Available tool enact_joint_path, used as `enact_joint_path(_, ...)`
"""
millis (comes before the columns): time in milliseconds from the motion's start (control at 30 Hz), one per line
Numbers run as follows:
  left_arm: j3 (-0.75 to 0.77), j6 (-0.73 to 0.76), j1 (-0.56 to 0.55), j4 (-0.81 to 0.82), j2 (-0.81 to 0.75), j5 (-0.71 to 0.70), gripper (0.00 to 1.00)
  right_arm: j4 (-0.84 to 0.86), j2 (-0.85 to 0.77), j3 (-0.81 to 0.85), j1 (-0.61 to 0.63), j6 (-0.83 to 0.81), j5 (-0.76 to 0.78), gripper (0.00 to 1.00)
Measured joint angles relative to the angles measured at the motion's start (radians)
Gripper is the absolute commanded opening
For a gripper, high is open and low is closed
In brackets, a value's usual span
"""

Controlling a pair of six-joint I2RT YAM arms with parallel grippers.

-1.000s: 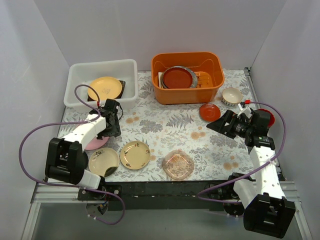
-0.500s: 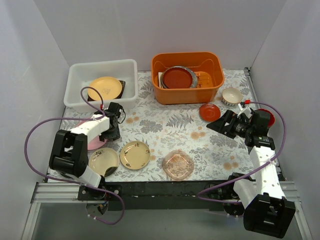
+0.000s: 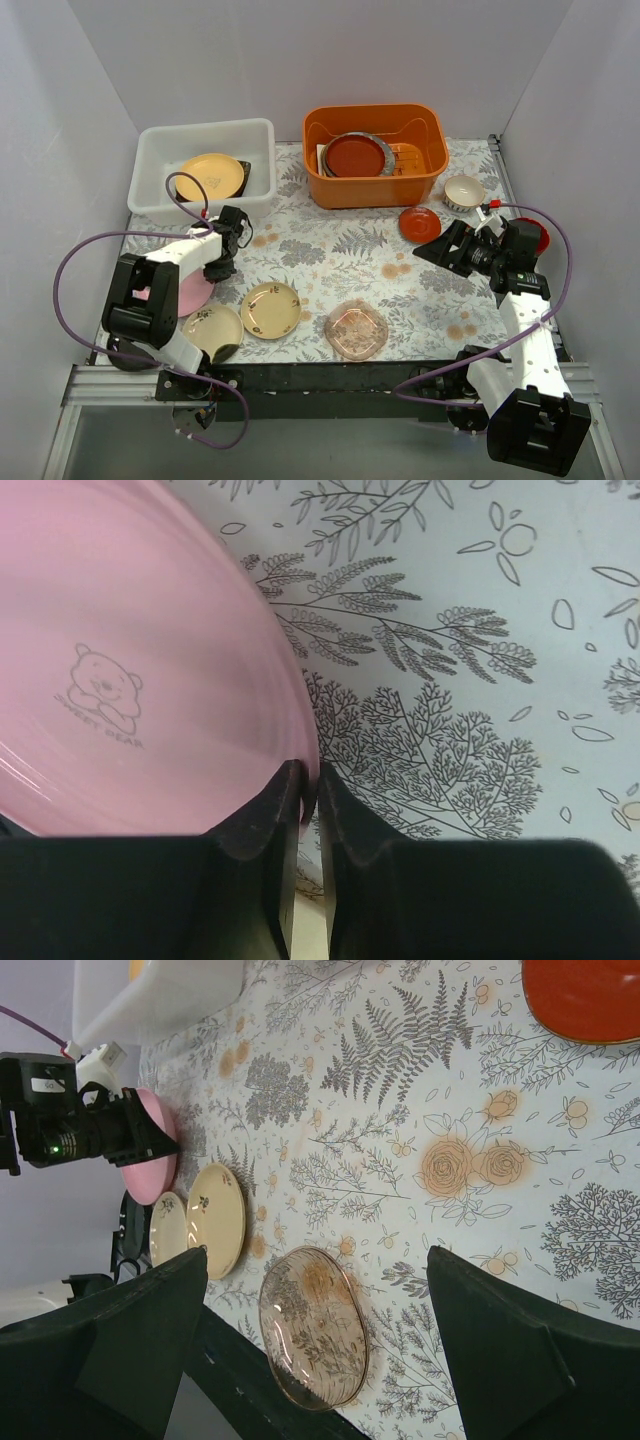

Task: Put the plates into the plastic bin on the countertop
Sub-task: Pick up the plate from the corner of the board.

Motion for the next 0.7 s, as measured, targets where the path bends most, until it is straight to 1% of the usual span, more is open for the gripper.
enact_joint_path(100, 0.001, 0.003, 0.0, -0.007, 0.004, -0.024, 0.04, 0.0, 0.0, 0.0, 0.0, 0.0, 0.0, 0.98)
enact_joint_path(233, 0.004, 0.003, 0.0, -0.012, 0.004, -0.037, 0.0, 0.0, 0.0, 0.0, 0.0, 0.0, 0.0, 0.98)
enact_joint_path(500, 0.008, 0.003, 0.0, -0.016, 0.004, -0.044, 0.0, 0.0, 0.0, 0.0, 0.0, 0.0, 0.0, 0.98)
enact_joint_path(700, 0.05, -0.012, 0.0, -0.032, 0.003, -0.048, 0.0, 0.0, 0.0, 0.0, 0.0, 0.0, 0.0, 0.98)
